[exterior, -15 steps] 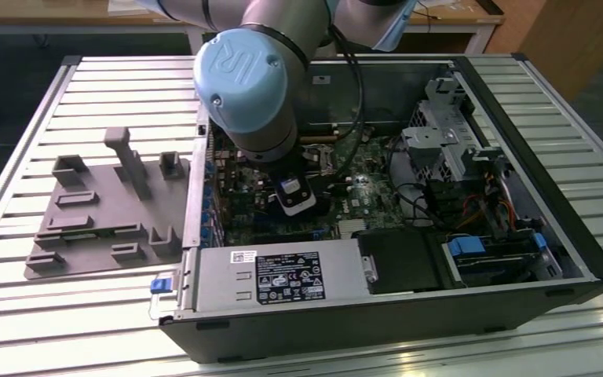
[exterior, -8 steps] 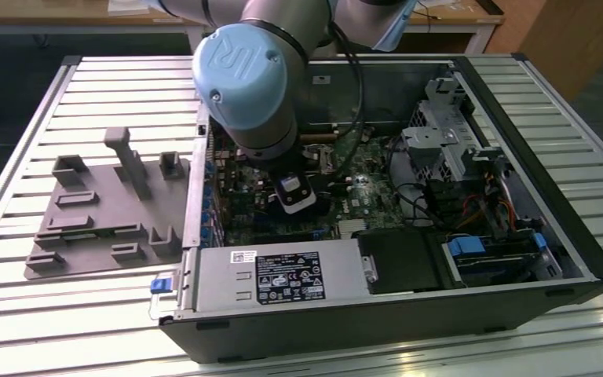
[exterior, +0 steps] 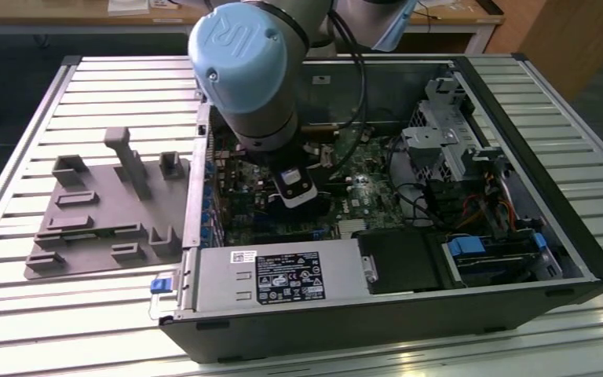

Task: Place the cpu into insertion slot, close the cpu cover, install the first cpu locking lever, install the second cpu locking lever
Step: 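Install the second cpu locking lever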

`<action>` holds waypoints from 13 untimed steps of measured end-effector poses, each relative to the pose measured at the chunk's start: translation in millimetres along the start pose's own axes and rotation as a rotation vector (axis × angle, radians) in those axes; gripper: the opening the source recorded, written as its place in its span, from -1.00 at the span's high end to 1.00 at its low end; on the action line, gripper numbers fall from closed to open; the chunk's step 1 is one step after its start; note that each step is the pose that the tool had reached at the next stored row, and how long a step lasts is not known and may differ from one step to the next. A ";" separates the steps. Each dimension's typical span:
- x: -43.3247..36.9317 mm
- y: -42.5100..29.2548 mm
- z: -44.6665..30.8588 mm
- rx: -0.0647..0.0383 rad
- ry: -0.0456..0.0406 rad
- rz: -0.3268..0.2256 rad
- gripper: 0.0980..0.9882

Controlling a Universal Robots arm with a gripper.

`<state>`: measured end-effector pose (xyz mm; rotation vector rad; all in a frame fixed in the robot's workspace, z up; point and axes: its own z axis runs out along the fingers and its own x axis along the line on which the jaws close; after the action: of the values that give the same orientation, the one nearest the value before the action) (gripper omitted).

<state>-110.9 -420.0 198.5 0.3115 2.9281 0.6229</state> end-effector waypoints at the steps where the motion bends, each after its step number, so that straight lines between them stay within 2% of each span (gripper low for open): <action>1: -0.3 0.4 -0.8 0.005 -0.0023 0.002 0.99; 5: -2.0 2.0 -3.4 0.029 -0.0138 0.015 0.99; 6: -2.6 2.1 -3.3 0.032 -0.0162 0.019 0.99; 13: -14.2 4.3 -1.2 0.036 -0.0219 0.030 0.99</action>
<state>-96.5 -419.8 202.6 0.3641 2.9217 0.5674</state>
